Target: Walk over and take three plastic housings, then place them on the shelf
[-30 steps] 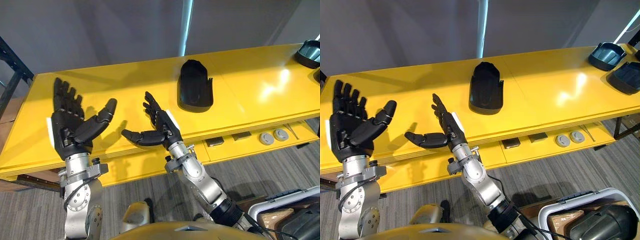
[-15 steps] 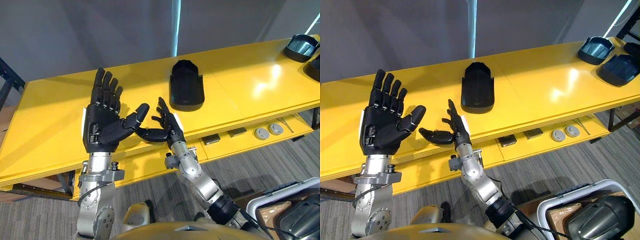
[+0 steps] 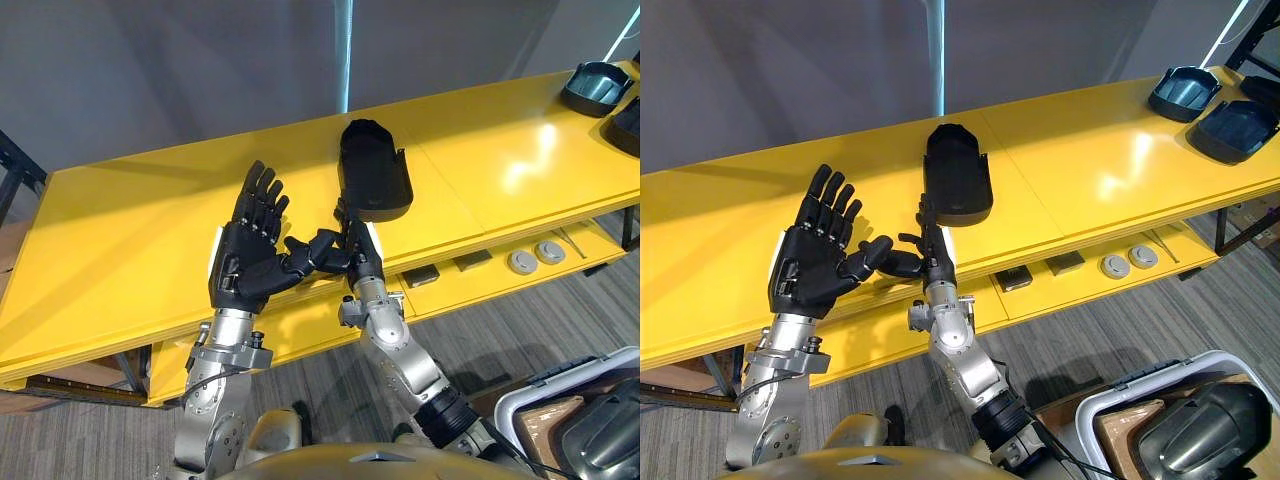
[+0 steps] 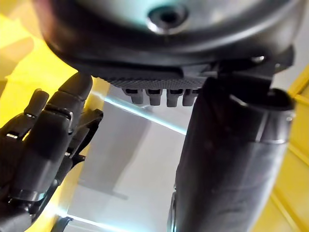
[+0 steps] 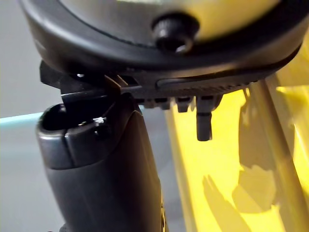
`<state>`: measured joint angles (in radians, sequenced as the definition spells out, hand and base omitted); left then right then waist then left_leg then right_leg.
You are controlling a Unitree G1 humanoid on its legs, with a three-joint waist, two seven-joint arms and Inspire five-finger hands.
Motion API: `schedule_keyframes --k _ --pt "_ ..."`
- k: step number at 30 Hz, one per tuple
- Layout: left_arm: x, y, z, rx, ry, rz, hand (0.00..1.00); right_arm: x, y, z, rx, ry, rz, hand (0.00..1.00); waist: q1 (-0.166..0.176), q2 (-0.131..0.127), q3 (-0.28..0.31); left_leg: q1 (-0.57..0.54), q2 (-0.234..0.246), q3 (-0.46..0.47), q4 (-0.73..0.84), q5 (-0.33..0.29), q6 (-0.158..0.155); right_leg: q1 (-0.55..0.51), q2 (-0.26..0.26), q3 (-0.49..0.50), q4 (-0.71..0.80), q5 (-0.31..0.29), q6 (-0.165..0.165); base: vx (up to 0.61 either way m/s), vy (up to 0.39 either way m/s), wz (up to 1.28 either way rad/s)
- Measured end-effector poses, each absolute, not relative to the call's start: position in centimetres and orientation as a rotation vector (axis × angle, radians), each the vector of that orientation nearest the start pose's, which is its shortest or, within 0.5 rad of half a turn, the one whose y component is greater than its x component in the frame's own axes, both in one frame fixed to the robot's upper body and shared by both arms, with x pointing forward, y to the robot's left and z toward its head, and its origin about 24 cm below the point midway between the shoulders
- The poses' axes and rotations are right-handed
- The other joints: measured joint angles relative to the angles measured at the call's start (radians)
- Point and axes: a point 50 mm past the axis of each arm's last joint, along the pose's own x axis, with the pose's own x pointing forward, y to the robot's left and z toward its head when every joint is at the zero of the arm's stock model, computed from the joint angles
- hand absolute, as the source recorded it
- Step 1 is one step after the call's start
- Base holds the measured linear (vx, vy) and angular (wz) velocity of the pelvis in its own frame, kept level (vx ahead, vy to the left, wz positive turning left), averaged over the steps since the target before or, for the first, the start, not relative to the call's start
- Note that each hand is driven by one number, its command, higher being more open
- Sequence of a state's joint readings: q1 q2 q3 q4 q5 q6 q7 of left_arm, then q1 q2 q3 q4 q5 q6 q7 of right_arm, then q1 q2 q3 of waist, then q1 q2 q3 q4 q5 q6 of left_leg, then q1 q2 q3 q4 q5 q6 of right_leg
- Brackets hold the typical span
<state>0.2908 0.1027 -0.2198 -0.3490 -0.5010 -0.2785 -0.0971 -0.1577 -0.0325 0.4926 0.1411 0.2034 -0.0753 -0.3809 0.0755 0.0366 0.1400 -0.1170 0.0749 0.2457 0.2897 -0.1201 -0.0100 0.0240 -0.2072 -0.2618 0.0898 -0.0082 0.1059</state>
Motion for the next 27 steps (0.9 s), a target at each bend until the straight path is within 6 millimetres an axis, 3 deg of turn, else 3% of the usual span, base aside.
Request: schedule_keyframes --k 8,27 --pt "18.8 11.5 8.1 -0.522 -0.276 -0.305 1.0 25.3 -5.3 3.9 0.125 0.022 0.096 1.0 -0.014 -0.002 -0.016 0.004 -0.013 -0.001 -0.017 0.007 0.0 -0.007 -0.013 -0.002 0.014 -0.005 0.002 0.0 0.004 0.01" --pt "18.7 10.2 7.2 -0.621 -0.192 -0.381 1.0 25.1 -6.7 3.7 0.15 0.024 0.01 1.0 -0.027 -0.016 -0.031 0.005 -0.015 0.002 -0.031 0.019 0.007 -0.01 -0.013 -0.001 0.008 -0.001 0.007 0.0 0.0 0.0"
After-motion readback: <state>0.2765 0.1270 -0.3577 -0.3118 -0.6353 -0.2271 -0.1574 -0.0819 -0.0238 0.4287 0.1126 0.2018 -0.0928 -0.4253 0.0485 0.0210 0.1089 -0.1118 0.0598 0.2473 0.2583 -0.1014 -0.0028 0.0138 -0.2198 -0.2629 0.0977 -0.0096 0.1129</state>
